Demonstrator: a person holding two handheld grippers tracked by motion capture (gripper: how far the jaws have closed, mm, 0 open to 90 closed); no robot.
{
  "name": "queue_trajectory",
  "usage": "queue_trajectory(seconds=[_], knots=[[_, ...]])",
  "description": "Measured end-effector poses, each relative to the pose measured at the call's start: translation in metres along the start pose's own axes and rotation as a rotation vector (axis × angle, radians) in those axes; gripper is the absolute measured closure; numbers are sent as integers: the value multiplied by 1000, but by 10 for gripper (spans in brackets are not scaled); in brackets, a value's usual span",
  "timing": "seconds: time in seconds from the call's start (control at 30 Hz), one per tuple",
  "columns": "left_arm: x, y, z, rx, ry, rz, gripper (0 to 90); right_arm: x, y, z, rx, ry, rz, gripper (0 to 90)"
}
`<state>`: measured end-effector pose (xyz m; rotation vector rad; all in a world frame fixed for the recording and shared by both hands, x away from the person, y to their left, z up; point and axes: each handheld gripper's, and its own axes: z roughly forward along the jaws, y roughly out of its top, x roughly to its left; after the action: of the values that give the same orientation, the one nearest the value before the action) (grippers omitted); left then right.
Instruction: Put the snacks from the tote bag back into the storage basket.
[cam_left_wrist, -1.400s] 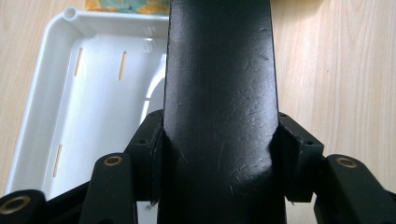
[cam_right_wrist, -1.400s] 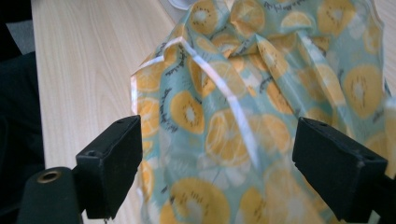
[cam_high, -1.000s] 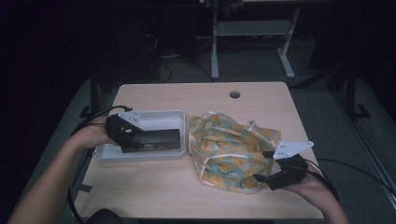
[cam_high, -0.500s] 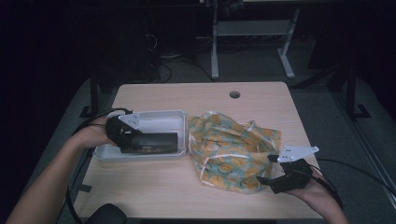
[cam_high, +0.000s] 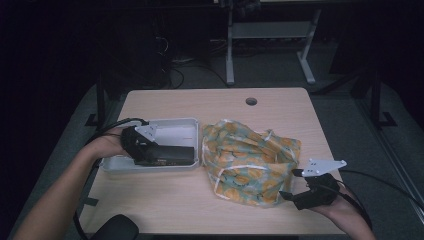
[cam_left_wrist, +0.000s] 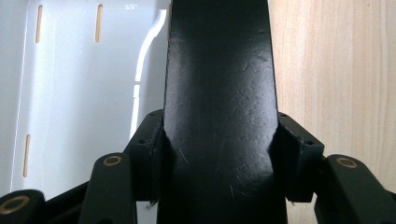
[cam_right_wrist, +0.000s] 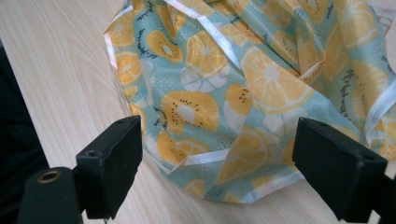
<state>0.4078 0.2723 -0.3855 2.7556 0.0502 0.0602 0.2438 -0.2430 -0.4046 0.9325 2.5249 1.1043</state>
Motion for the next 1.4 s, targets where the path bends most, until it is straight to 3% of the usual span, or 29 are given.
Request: queue_trajectory(seconds=[0.13, 0.33, 0.63, 0.9, 1.2, 1.4], knots=[[-1, -1, 3, 13, -9, 2, 422, -1, -1, 0, 4, -1, 4, 159], [-2, -9, 10, -23, -28, -18, 419, -1, -2, 0, 7, 2, 3, 158], [-3, -9, 14, 8, -37, -23, 412, -2, -2, 1, 17, 1, -2, 159], [-3, -7, 15, 10, -46, -48, 333, -1, -3, 1, 14, 4, -8, 158], [-8, -6, -7, -69, -1, -111, 306, -2, 0, 4, 19, 20, -11, 158], [-19, -7, -19, -153, 38, -169, 278, -3, 4, 9, 22, 39, -24, 157]])
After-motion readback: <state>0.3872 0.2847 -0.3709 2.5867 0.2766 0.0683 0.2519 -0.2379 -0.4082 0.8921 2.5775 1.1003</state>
